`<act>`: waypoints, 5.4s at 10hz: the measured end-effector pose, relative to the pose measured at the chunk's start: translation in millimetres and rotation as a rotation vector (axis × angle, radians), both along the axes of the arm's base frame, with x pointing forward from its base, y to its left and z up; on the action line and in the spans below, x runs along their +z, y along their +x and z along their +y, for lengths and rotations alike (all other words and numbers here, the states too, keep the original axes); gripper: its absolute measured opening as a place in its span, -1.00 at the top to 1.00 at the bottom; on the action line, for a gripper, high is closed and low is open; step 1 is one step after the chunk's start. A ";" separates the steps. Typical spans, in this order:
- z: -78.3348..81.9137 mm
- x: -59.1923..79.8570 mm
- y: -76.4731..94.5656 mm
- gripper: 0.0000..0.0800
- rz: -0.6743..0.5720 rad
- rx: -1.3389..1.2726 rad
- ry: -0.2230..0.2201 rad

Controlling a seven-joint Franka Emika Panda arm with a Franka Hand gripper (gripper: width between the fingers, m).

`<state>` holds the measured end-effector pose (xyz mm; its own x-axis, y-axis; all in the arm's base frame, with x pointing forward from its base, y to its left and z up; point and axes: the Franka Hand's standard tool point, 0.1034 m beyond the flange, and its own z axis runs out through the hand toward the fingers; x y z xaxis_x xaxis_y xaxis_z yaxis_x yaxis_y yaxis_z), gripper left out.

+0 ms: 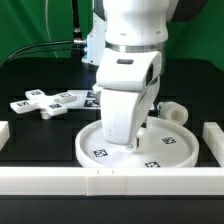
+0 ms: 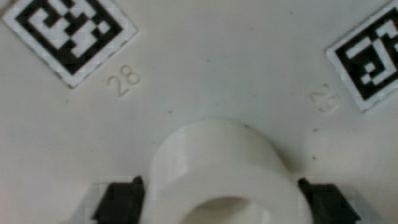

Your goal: Assemble round table

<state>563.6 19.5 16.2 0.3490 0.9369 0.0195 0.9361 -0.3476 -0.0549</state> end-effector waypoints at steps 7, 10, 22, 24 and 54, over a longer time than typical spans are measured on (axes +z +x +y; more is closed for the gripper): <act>18.7 -0.2 1.9 -0.04 -0.004 -0.029 0.001; 18.4 -0.4 1.6 -0.47 -0.004 -0.029 0.001; 76.7 52.6 -69.1 -0.62 -0.028 -0.413 -0.032; 77.7 52.9 -71.0 -0.62 -0.006 -0.415 -0.044; 92.6 -2.4 -113.4 -0.01 0.470 -0.406 -0.741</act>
Offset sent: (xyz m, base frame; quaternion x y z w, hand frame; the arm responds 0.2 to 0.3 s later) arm 0.0105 0.0203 -0.0053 -0.0018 0.0088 0.0171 0.9998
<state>450.2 112.1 13.8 0.4699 0.4618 -0.7523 0.6754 -0.7368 -0.0304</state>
